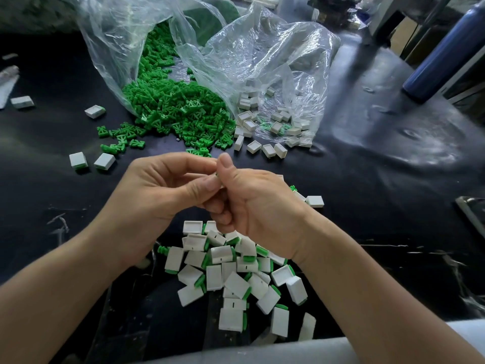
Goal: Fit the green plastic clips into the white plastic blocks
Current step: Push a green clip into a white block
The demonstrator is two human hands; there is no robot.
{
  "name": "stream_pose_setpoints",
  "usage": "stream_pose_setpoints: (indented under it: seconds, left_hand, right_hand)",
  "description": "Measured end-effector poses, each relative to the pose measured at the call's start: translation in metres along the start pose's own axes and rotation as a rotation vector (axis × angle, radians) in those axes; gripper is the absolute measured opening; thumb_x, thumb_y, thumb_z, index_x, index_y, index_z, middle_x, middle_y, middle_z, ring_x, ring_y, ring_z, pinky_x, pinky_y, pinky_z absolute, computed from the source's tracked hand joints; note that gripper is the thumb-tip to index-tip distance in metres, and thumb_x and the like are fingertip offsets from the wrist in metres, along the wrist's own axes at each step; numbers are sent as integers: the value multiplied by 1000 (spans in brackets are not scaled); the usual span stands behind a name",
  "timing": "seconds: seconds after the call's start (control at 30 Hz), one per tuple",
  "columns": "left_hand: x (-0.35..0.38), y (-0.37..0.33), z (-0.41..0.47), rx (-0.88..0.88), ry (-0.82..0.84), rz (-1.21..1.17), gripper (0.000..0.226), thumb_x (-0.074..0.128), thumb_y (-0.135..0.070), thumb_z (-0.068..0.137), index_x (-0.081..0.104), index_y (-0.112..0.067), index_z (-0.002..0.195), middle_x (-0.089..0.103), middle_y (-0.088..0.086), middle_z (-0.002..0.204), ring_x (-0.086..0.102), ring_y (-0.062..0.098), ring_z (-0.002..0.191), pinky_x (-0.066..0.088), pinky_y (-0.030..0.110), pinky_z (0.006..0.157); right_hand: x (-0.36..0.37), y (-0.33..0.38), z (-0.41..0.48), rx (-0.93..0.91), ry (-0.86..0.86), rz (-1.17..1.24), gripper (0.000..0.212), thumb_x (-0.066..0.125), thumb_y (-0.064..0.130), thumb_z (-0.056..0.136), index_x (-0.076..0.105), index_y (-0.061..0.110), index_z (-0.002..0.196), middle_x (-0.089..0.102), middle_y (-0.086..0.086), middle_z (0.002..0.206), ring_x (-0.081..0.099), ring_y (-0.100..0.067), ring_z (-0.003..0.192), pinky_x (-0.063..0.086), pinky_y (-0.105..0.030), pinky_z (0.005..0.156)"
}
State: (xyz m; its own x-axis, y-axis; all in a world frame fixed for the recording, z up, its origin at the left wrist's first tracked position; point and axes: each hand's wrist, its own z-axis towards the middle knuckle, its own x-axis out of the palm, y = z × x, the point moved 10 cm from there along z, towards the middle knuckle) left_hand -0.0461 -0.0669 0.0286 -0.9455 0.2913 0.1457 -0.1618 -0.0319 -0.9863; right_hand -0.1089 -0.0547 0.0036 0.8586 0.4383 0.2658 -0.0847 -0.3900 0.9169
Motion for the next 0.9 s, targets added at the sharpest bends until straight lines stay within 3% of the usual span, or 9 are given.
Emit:
stream_pose_setpoints:
  seconds: [0.07, 0.17, 0.23, 0.33, 0.47, 0.63, 0.9]
  left_hand:
    - [0, 0, 0, -5, -5, -4, 27, 66, -19, 63, 70, -1, 83, 63, 16, 59, 59, 33, 52, 53, 37, 54]
    - [-1, 0, 1, -11, -7, -12, 24, 73, -17, 62, 71, -3, 81, 62, 13, 57, 59, 27, 50, 53, 34, 51]
    - [-2, 0, 1, -17, -4, -28, 21, 76, -10, 60, 72, -4, 79, 63, 12, 58, 59, 23, 50, 53, 30, 51]
    - [-3, 2, 2, -31, -13, -71, 21, 64, -14, 64, 71, -2, 80, 65, 12, 61, 61, 22, 52, 53, 27, 53]
    - [-5, 3, 2, -49, -23, -83, 23, 58, -9, 68, 69, 1, 85, 67, 13, 64, 63, 22, 55, 54, 26, 57]
    - [-5, 3, 1, -56, -28, -83, 24, 57, -7, 67, 70, 0, 85, 69, 15, 68, 65, 22, 58, 55, 24, 59]
    - [-2, 2, 1, -47, -23, -50, 24, 59, -9, 66, 71, 0, 85, 64, 17, 60, 60, 24, 51, 53, 26, 54]
  right_hand:
    - [1, 0, 0, 0, 12, -3, 45, 30, 38, 96, 54, 7, 75, 42, -1, 59, 36, -10, 52, 30, -23, 52]
    - [4, -1, 1, 33, 57, 33, 49, 26, 41, 96, 54, 1, 93, 45, -1, 60, 39, -8, 50, 32, -21, 51]
    - [4, 0, 1, 28, 56, 41, 43, 27, 39, 97, 51, 6, 81, 47, 0, 59, 40, -8, 49, 33, -19, 49]
    - [-1, 2, 0, -17, 20, -14, 38, 33, 36, 95, 49, 11, 71, 48, 3, 57, 41, -7, 49, 33, -17, 47]
    - [-3, 5, 0, -50, 12, -124, 37, 36, 41, 91, 51, 13, 72, 48, 5, 58, 41, -7, 51, 34, -15, 48]
    - [-4, 8, -1, -68, 16, -183, 32, 37, 34, 95, 53, 6, 95, 46, 5, 61, 40, -5, 53, 33, -15, 50]
    - [-2, 8, -3, -69, -7, -266, 37, 32, 35, 97, 52, 11, 76, 51, 1, 64, 43, -9, 53, 34, -19, 50]
